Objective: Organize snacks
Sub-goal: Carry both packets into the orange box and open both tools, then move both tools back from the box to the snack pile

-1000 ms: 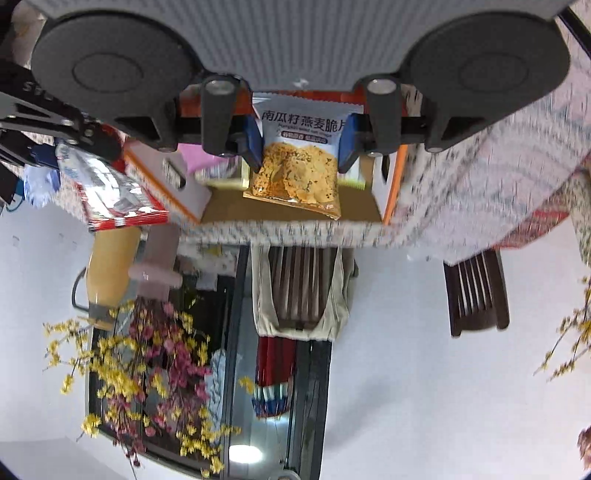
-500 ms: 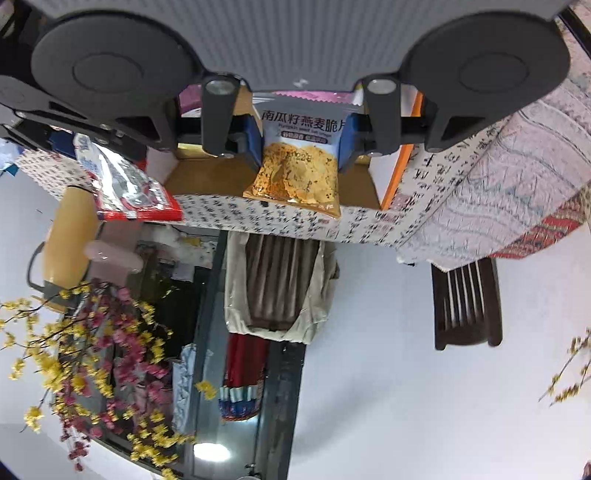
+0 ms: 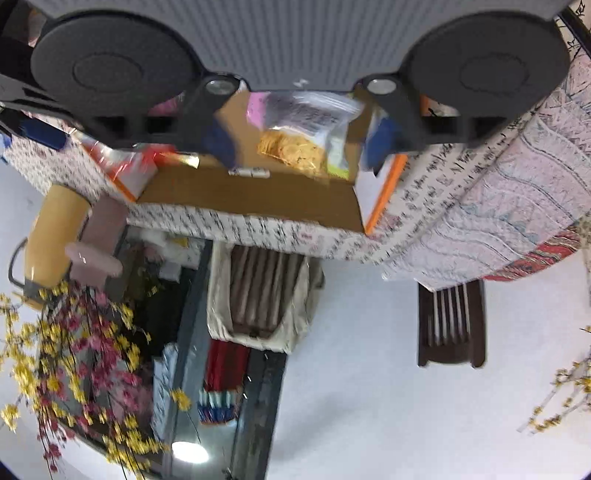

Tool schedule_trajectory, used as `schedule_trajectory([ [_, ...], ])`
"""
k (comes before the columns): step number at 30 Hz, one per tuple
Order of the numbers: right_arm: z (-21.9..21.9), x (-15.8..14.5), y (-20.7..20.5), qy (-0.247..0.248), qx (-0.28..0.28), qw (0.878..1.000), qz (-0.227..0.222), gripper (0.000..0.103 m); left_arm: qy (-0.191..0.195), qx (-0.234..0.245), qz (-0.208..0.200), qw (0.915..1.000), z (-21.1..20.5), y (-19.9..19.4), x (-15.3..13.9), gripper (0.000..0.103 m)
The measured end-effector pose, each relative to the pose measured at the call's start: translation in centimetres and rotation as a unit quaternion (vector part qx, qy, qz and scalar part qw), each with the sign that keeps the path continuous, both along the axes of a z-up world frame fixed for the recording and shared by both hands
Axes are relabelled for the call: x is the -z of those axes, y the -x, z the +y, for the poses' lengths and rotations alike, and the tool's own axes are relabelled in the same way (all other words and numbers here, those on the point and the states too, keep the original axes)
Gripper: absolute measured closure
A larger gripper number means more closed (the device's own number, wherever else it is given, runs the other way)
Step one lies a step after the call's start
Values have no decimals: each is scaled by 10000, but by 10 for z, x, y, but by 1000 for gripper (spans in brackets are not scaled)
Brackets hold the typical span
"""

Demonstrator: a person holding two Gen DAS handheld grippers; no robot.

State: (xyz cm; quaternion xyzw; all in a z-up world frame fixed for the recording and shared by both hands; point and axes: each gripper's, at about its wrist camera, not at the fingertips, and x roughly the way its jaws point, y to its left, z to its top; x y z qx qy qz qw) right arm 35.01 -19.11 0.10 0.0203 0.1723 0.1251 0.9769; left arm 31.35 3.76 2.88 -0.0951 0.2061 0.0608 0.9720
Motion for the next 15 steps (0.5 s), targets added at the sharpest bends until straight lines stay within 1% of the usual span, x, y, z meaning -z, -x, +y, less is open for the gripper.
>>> schedule_trajectory([
  [1,-2,-1,1,-57,55,10000,-48,0,10,-73,-76,9999,1,3,-1,0],
  [5,-9,-3,2,-208,134,9997,-52,0,57,-158,-157,9997,2,6,-3,0],
  [10,-10,-4,2,-207,142,9997,-53,0,-4,-174,-223,9996,-1,10,-8,0],
  [12,-10,-10,7,-213,133,9996,-94,0,4,-250,-295,9993,0,19,-19,0],
  [15,-13,-27,26,-247,57,9996,-109,0,7,-197,-672,9975,-1,49,-44,0],
])
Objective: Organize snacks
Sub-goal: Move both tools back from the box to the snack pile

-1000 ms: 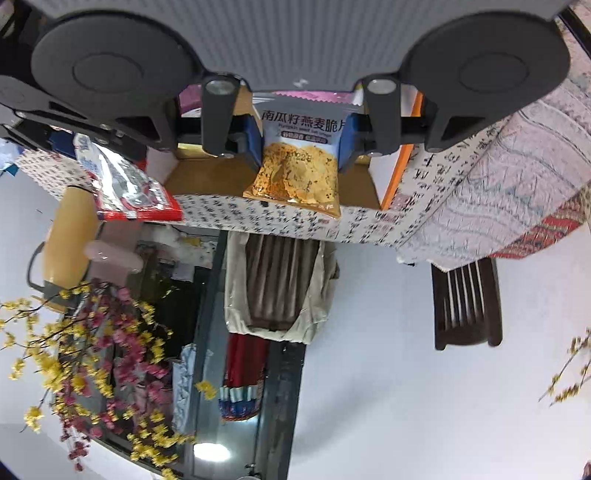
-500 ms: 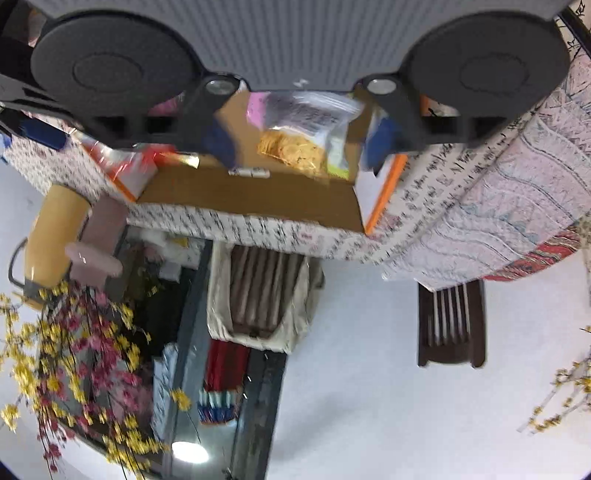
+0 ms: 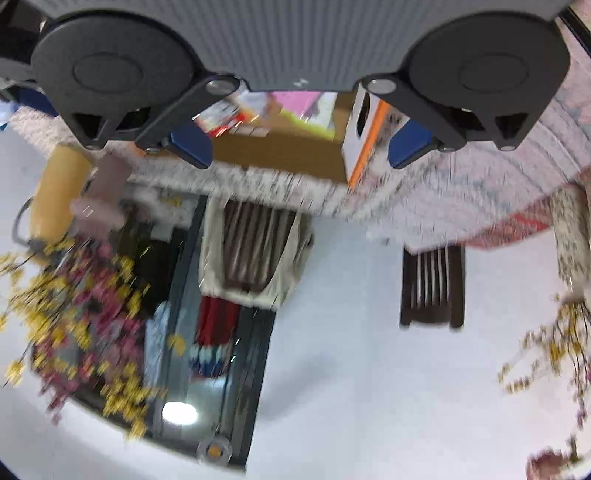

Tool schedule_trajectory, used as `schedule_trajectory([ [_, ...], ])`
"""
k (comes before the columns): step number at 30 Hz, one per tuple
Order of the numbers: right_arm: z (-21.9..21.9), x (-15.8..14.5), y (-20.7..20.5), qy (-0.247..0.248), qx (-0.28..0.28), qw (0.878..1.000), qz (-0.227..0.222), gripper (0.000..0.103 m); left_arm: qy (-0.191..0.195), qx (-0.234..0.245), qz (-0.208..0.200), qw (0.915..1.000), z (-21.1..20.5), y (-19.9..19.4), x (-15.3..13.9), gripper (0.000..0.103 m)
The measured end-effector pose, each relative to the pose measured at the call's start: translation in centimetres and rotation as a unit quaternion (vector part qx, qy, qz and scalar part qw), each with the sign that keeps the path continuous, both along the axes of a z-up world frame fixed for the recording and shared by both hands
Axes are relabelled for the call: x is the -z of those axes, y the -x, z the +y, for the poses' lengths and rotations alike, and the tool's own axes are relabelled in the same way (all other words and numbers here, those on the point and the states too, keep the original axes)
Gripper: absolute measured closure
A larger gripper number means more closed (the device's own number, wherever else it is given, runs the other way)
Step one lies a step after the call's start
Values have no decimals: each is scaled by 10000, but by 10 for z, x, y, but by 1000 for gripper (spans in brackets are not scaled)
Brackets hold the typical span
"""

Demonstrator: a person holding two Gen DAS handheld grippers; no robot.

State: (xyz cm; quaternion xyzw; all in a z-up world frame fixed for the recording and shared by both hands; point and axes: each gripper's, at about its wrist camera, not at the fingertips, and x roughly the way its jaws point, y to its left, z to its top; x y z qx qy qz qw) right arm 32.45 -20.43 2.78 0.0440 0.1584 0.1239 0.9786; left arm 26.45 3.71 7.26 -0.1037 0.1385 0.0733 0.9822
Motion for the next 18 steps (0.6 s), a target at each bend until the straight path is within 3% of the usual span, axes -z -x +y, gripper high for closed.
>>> schedule_trajectory([
  [4,-4,-18,39,119,-156,9995,-250,0,-57,266,-420,9987,0,44,-21,0],
  [7,-8,-19,67,162,-266,9991,-286,0,-158,333,-516,9980,3,69,-20,0],
  [13,-21,6,106,256,-359,9990,18,0,-334,241,-15,9992,19,94,12,0],
  [18,-31,37,116,489,-214,9972,515,0,-177,-107,514,9985,46,109,52,0],
])
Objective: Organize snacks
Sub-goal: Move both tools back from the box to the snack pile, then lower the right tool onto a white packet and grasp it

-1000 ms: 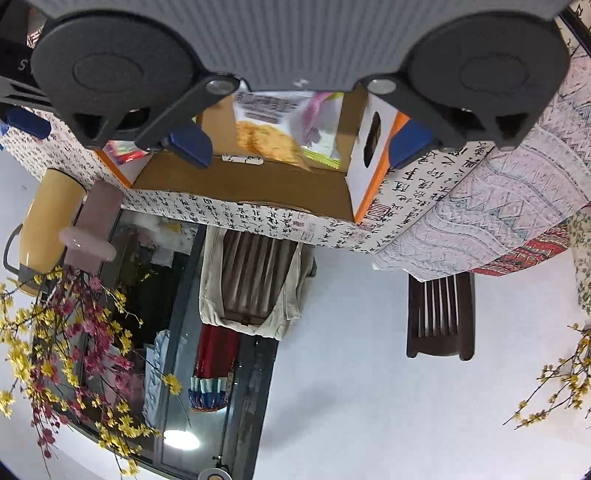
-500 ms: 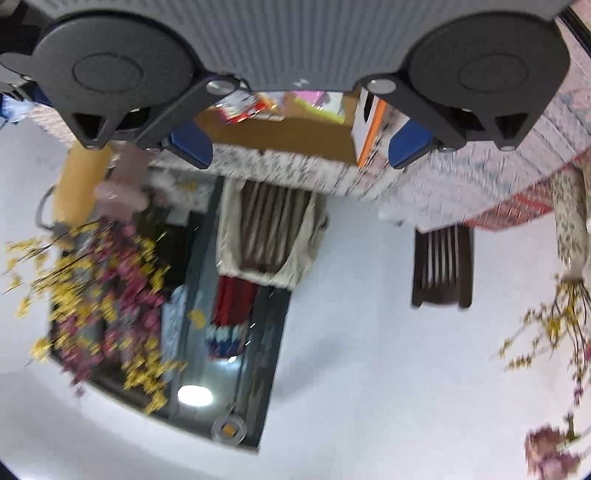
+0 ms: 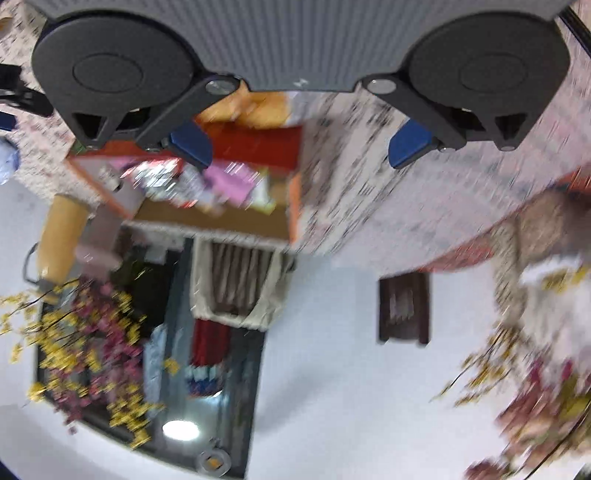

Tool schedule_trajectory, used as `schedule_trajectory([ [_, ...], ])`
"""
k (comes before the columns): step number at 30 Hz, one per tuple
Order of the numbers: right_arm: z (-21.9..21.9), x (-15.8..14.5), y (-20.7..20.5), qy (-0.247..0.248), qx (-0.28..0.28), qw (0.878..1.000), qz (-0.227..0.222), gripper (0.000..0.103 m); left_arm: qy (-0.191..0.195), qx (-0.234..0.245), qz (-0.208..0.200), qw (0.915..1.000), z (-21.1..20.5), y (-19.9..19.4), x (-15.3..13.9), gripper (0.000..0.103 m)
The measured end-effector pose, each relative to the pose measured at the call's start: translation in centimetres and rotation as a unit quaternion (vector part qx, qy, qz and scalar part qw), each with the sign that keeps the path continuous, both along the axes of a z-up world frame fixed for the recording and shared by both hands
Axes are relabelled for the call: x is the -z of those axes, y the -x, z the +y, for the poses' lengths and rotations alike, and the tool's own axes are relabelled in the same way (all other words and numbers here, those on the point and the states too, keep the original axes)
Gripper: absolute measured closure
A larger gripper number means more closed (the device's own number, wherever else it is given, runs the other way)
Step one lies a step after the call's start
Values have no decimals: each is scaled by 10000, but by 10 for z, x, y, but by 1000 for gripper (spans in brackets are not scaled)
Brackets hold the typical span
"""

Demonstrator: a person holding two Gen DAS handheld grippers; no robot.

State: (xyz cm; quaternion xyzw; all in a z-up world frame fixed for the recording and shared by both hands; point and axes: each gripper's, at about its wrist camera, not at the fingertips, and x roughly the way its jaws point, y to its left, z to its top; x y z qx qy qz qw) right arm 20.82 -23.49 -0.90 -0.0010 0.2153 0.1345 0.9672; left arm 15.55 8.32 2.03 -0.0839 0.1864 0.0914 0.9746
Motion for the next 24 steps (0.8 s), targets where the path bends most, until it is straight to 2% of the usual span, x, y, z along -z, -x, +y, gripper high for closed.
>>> schedule_trajectory([
  [4,-7,21,0,80,190,9993,308,0,53,-188,323,9993,14,-1,24,0],
  [10,-15,39,-7,-51,341,9979,553,0,34,-304,508,9982,17,-9,47,0],
  [24,-20,44,-15,-232,267,9964,767,0,69,-205,528,9984,14,-11,50,0],
])
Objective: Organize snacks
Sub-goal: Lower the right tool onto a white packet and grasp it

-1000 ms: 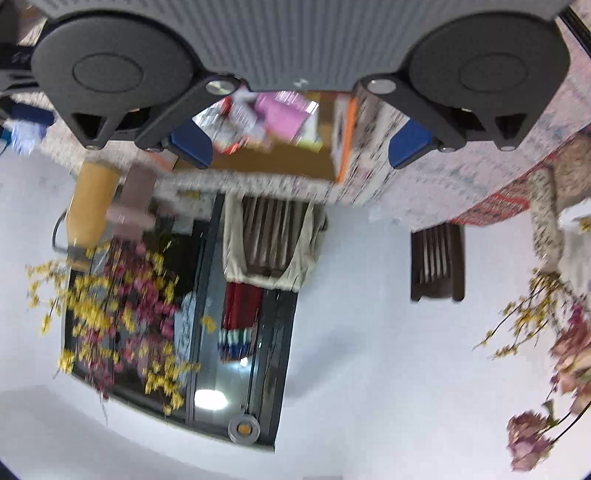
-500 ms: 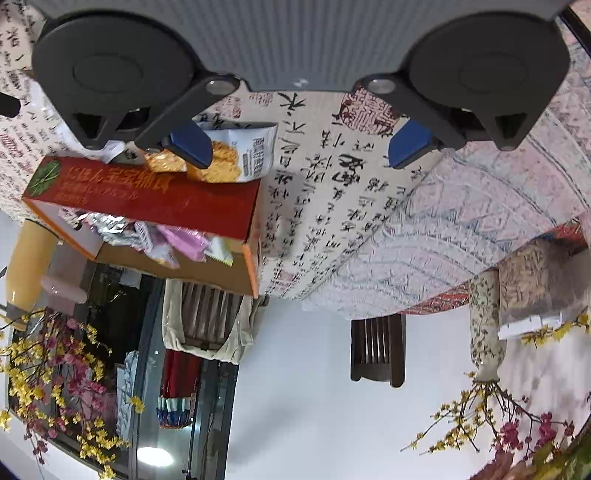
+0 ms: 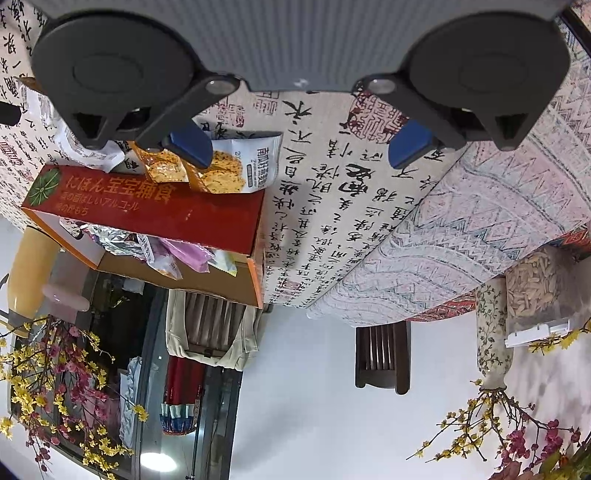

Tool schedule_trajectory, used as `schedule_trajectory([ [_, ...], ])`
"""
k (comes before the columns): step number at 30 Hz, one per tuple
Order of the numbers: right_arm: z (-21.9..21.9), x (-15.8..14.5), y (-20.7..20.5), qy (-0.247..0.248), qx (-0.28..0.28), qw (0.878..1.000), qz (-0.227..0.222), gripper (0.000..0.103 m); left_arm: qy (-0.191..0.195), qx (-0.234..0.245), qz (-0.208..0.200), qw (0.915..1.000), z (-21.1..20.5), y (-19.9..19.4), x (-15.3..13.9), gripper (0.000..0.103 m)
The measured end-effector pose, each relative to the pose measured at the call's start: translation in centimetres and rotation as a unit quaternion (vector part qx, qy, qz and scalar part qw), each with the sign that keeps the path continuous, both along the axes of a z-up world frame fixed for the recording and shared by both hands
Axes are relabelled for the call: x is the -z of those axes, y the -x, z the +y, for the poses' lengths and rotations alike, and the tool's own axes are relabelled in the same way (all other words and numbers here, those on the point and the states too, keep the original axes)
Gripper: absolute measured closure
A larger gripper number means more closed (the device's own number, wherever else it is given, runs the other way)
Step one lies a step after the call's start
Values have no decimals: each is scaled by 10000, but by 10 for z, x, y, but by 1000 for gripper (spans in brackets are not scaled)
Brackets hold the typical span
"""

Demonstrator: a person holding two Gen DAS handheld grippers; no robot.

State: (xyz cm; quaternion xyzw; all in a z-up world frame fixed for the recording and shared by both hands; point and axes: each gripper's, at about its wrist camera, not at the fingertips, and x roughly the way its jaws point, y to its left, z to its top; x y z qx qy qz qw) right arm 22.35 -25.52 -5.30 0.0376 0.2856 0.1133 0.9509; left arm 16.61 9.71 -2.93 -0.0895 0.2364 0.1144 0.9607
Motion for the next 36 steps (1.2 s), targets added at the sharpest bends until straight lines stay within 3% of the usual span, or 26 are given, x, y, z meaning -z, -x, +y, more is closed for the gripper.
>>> schedule_trajectory([
  [24,-1,1,-5,85,279,9995,109,0,286,11,-57,9996,8,1,1,0],
  [32,33,-23,2,195,-97,9997,-80,0,431,10,-90,9990,11,2,1,0],
  [36,59,-22,-10,374,-187,9991,121,0,484,-7,-105,9988,13,3,2,0],
])
